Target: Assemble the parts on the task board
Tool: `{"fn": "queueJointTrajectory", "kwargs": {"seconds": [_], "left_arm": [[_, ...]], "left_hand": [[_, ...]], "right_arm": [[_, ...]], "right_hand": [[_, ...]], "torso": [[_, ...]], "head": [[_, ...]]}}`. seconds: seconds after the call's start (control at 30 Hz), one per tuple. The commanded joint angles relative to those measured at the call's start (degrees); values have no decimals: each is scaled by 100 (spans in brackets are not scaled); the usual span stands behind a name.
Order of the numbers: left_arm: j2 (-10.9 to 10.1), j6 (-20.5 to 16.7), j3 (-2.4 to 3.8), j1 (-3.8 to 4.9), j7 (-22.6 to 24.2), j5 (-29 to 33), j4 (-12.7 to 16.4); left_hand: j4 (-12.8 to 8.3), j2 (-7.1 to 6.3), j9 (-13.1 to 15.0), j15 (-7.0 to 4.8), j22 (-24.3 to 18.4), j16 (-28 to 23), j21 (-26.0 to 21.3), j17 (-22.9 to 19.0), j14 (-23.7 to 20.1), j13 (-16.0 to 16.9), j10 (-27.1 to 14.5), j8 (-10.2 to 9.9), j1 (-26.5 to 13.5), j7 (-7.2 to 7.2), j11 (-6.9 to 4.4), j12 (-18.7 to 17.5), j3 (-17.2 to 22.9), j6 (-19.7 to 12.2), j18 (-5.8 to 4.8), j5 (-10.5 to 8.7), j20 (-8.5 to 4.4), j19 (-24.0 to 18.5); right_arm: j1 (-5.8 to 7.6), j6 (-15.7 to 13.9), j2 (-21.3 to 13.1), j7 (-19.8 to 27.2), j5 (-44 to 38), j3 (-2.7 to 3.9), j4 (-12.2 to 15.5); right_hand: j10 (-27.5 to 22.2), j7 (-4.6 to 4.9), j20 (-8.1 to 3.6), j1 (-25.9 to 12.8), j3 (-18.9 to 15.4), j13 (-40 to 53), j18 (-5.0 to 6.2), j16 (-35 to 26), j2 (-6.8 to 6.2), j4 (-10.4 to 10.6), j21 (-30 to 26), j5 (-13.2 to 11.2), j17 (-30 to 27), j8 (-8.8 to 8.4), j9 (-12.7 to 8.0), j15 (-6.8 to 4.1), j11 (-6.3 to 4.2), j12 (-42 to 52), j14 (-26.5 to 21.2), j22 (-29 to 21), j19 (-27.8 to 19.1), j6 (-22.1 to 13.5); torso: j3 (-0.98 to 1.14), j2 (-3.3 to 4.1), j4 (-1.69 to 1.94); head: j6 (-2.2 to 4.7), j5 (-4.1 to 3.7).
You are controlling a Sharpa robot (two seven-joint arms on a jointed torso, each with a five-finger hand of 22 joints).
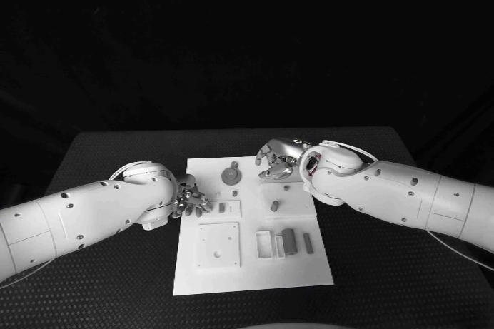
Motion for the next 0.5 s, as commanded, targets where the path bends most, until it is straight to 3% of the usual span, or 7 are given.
{"fn": "queueJointTrajectory", "kwargs": {"seconds": [0.03, 0.3, 0.5], "left_arm": [[19, 18, -13, -20, -33, 28, -7], [31, -36, -13, -20, -14, 36, -12], [34, -72, -13, -20, -1, 65, -7]], "left_hand": [[-8, -10, 7, 4, 103, 6, 15, 6, -39, 7, -20, -15, -59, -2, 17, 37, -45, -33, 77, -13, -32, 1], [-29, -24, 17, -2, 99, 8, 17, 8, -35, 13, -17, -14, -82, -7, 12, 38, -85, -28, 81, -16, -39, 4], [-344, 329, 49, -17, 102, 15, 36, 13, -28, 30, -9, -6, 293, -12, 6, 42, 36, -21, 81, -13, -48, 21]], "right_arm": [[-3, 61, 5, 12, -20, 0, -1], [-3, 64, 10, 13, -20, 0, -4], [-3, 70, 15, 13, -20, 0, -9]], "right_hand": [[-33, 34, -40, -54, -7, -9, 480, -37, -15, 40, -33, 18, -1, -35, -5, 33, 12, 21, -14, 104, -18, -5], [-33, 34, -40, -55, -7, -9, 480, -35, -15, 41, -33, 18, 5, -36, -5, 33, 12, 21, -11, 104, -18, -5], [-34, 34, -40, -55, -7, -10, 480, -36, -14, 41, -33, 19, 2, -36, -5, 33, 12, 21, -12, 104, -18, -5]], "torso": [[-3, -1, 1], [-3, 0, -1], [-1, 1, -1]], "head": [[-4, 0], [-4, -1], [-7, 2]]}}
